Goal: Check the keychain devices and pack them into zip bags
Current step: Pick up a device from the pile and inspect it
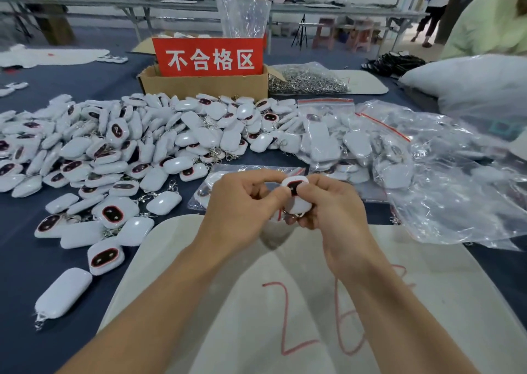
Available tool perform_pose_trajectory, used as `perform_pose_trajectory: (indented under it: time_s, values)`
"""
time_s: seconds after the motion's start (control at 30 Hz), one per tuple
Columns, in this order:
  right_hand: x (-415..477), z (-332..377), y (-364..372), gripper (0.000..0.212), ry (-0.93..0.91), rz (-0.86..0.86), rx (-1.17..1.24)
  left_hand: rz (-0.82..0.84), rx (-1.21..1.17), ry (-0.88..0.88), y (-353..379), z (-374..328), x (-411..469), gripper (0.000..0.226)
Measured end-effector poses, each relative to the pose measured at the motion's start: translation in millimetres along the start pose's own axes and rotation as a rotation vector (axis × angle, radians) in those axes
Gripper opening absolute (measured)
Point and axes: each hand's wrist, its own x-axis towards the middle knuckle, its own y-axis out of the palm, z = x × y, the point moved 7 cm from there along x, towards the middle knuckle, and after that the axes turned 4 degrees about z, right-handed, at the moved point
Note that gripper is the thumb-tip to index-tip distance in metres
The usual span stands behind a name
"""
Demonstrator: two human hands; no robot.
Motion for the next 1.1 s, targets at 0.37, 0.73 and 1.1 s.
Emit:
perform_pose_trajectory:
  time_s: [0.37, 0.73, 1.1]
  values:
    - [-1, 8, 4, 0.03, -0.064, 0.06, 0.023, -0.028, -0.163, -0.032, 0, 4, 3, 0.025]
    - [-2, 10, 5, 0.032, -0.053, 0.051, 0.053, -0.085, -0.089, -0.076, -2, 2, 2, 0.013]
    - [0, 9, 5, 0.019, -0.041, 0.064, 0.018, -0.057, -0.101, -0.086, 3, 1, -1, 0.009]
